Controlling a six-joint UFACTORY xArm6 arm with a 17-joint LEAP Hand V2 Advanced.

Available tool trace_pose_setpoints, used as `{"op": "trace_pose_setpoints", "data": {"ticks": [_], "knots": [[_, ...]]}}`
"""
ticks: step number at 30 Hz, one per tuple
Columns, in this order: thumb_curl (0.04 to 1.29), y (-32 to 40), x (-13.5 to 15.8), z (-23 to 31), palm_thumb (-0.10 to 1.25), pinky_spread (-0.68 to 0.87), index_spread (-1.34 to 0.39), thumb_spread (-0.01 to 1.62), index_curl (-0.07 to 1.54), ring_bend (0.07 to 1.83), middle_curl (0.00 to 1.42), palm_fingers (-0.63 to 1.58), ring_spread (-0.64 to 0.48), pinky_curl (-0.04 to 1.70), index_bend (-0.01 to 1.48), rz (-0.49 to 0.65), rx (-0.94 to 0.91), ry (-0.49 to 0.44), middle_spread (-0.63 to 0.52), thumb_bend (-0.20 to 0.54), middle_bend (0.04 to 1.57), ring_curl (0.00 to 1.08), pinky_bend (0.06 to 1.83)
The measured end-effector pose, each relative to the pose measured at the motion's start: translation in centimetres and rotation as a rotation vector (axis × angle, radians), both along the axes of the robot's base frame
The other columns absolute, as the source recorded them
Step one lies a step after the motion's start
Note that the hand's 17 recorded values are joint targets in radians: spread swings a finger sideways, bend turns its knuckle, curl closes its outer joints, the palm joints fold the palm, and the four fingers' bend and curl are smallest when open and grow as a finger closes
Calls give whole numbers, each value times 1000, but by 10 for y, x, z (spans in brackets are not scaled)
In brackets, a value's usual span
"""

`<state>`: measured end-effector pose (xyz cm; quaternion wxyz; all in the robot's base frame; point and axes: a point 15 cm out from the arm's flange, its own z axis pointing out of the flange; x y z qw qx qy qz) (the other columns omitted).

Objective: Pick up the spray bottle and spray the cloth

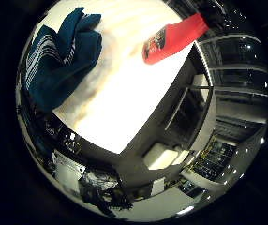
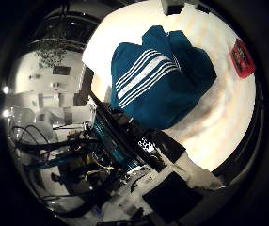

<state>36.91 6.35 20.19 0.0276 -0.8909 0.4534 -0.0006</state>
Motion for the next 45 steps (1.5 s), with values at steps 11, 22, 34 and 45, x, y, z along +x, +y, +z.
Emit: {"op": "trace_pose_setpoints", "data": {"ticks": [11,22,34,45], "knots": [[306,-33,16,56,605,411,-285,1037,280,243,286,35,239,329,151,-232,117,-168,125,-34,188,278,350],[275,-82,14,65,437,414,-264,1011,246,319,300,18,238,341,132,-470,235,-231,129,-39,196,289,432],[285,-145,25,90,415,423,-225,999,228,391,322,0,238,331,144,-759,488,-338,171,-27,197,285,494],[280,-199,17,45,356,431,-171,966,226,367,319,-48,263,320,137,-1014,744,-264,212,-41,183,263,521]]}}
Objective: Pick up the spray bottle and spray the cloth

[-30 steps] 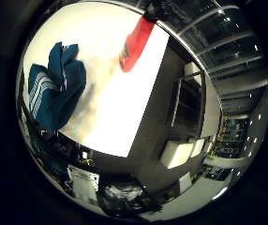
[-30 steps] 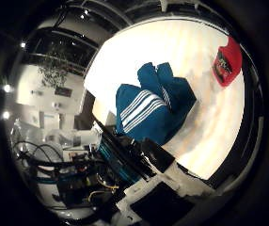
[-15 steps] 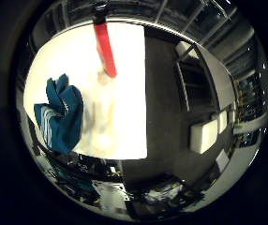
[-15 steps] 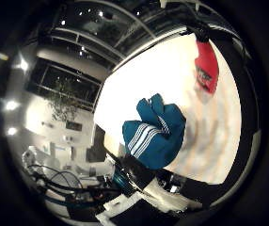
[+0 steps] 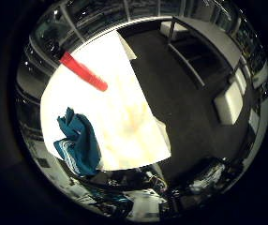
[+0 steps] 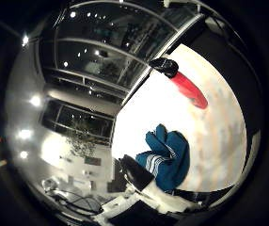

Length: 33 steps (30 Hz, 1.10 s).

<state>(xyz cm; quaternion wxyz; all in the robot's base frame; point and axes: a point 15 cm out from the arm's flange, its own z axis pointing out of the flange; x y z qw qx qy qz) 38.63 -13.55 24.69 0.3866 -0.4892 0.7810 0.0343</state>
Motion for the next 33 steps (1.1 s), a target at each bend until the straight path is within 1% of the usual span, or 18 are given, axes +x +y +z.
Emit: {"op": "trace_pose_setpoints", "data": {"ticks": [3,7,10,19,24,28,33], "knots": [[278,-5,-1,-23,303,422,-169,927,217,351,305,-66,268,316,133,-24,75,18,224,-41,179,259,508],[283,-4,0,-53,274,414,-163,905,210,342,288,-69,271,313,133,-35,145,46,230,-34,173,258,494],[288,1,6,-66,270,413,-161,901,207,334,279,-67,272,311,135,-40,187,39,231,-32,175,256,487],[295,15,39,-78,273,412,-158,904,213,335,278,-39,256,309,141,-44,263,-35,216,-30,185,261,463],[294,21,58,-85,286,412,-150,915,218,335,283,-32,253,311,143,-23,276,-34,209,-28,186,262,457],[293,16,74,-88,290,415,-146,916,224,336,290,-20,252,312,146,-31,287,-39,204,-31,189,263,454],[293,12,92,-89,292,410,-148,920,232,349,298,-14,244,312,147,-38,298,-76,201,-30,193,266,449]]}}
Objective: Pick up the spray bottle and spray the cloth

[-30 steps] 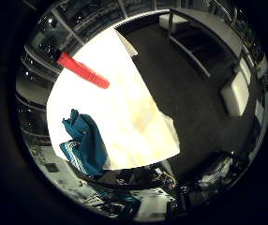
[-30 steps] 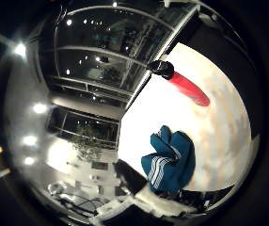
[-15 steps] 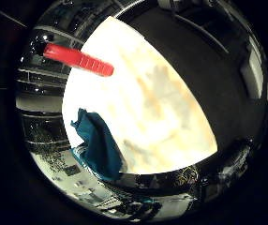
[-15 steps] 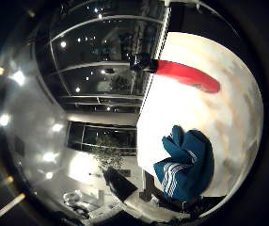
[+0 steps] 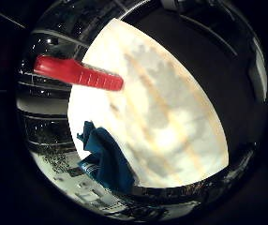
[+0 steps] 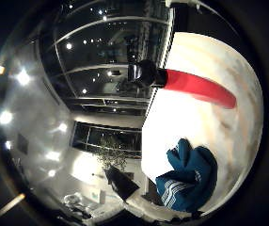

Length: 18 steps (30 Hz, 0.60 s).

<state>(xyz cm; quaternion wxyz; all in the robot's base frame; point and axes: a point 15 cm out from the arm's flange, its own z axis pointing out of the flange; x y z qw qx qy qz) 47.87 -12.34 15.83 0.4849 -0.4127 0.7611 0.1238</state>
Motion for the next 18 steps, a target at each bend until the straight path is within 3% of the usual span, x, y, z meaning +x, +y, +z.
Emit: {"op": "trace_pose_setpoints", "data": {"ticks": [18], "knots": [[290,29,37,-26,316,395,-135,936,249,375,309,-1,235,312,154,60,-15,23,201,-28,194,265,447]]}}
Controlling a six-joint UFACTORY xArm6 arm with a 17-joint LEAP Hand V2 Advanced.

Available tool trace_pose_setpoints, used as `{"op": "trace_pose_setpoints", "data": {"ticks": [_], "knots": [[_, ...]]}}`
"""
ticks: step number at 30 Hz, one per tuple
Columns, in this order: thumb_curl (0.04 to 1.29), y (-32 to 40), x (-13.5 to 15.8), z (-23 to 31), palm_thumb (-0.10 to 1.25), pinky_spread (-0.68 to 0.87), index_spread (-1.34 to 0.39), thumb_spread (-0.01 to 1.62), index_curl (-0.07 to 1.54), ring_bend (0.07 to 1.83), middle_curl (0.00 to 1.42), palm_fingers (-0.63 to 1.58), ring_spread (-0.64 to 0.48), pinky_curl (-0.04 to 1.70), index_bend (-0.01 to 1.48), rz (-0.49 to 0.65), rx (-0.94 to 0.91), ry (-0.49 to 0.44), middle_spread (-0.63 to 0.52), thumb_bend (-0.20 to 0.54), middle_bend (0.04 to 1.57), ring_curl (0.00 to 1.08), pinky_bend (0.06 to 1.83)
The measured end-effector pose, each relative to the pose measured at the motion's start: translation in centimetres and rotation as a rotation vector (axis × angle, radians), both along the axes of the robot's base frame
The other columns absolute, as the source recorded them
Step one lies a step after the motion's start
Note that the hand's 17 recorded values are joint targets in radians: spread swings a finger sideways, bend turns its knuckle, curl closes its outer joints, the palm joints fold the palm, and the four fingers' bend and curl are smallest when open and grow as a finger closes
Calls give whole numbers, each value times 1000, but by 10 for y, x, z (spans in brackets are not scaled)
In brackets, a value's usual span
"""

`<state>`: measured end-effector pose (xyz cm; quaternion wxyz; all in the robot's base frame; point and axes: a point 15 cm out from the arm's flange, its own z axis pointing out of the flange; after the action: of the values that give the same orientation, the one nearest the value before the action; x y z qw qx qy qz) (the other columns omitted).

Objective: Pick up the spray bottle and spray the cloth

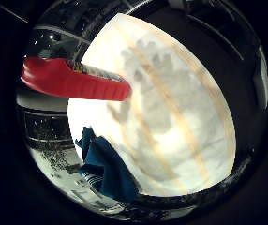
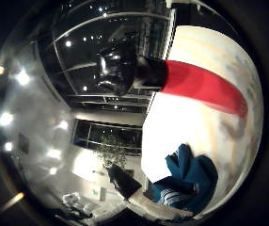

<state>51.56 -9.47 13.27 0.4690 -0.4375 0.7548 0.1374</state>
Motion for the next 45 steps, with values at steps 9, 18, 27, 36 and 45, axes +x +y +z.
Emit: {"op": "trace_pose_setpoints", "data": {"ticks": [9,18,27,36,45], "knots": [[289,18,35,2,345,375,-106,946,257,388,325,46,216,304,154,19,-6,-26,194,-28,210,264,414],[295,23,46,-11,425,242,-127,964,261,632,382,455,106,277,156,13,15,-14,71,-21,360,316,360],[313,26,61,-27,600,-247,-333,987,387,954,562,1150,-200,405,252,-4,53,-15,-135,-13,655,460,887],[394,40,73,-25,934,-280,-320,977,701,1215,696,1318,-196,568,855,21,113,-44,-119,22,1107,562,1169],[556,52,78,-4,1120,-164,-220,959,782,1416,705,1173,-183,812,1137,66,216,-110,-100,-5,1326,650,1305]]}}
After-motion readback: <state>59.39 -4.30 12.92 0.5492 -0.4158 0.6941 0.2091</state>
